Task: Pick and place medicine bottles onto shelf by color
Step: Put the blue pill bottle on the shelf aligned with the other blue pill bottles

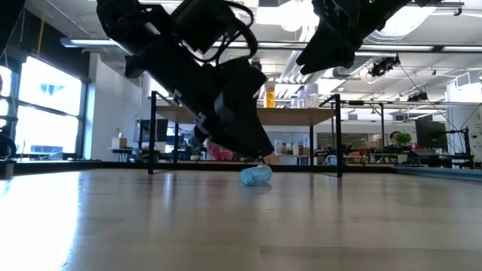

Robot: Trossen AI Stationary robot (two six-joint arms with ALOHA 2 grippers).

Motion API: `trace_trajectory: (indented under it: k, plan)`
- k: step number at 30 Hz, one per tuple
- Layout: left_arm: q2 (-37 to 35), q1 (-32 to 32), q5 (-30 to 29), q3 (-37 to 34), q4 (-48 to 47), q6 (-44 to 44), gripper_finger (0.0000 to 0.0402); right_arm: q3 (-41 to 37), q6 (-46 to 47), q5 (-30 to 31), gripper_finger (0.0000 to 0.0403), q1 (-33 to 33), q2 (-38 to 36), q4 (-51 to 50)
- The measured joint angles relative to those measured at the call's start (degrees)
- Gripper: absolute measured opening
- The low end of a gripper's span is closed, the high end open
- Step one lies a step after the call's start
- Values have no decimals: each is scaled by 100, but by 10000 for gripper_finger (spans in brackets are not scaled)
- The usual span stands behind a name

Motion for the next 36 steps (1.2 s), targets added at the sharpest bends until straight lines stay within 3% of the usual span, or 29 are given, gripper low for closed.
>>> trace_trajectory:
  k: [9,16,28,36]
  plan:
    - [359,2,-1,-3,-283,22,197,0,-10,0,188,0,-2,-2]
    - [352,2,45,5,-495,702,194,0,51,0,188,0,-2,-1]
    - [350,2,189,2,-548,1243,82,0,151,0,188,-2,-2,-4]
    - [185,41,507,-36,-679,1432,91,0,277,-35,188,-1,-2,-2]
